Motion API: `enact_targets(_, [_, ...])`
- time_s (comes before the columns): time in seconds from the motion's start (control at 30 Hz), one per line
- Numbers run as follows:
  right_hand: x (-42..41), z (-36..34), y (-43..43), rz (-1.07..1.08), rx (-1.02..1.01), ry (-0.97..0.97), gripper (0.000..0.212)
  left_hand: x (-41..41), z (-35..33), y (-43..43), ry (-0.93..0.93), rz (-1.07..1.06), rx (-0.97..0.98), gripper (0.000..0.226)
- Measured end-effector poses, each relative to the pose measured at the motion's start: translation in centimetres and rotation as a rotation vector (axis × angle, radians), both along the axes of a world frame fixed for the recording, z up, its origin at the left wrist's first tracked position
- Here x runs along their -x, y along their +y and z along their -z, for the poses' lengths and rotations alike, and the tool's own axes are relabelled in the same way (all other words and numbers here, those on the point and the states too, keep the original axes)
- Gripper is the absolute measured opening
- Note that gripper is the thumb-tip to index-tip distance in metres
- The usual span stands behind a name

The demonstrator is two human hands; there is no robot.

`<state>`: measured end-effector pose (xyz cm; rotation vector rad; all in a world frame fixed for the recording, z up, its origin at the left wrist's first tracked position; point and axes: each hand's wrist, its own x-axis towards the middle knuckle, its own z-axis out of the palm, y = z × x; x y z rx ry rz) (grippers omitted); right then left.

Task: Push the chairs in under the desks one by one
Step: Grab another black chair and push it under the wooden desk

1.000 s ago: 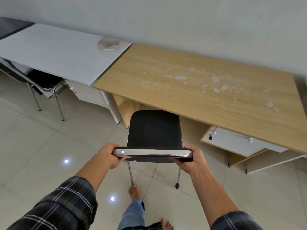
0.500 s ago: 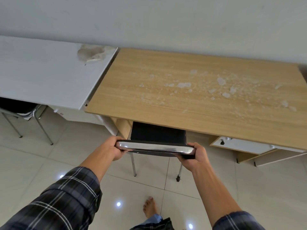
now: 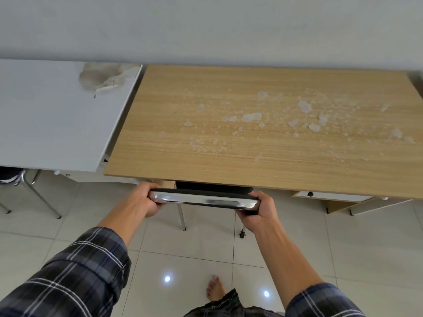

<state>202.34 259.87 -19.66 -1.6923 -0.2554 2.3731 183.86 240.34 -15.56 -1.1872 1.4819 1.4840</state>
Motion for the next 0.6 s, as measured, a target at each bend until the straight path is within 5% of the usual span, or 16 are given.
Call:
enact_targets(0.43, [0.1,-1.3,-0.5,-0.056,-0.004,-0.058,0.02,-1.5,-0.7,0.4,0.131,0.001,0.021,0.007])
enact_targets(0.6, [-1.3,-1.4,0.1,-0.266,-0.01,-0.124,0.032,-2.7,0.0,1.8,0.302,0.028,0.232,0.016])
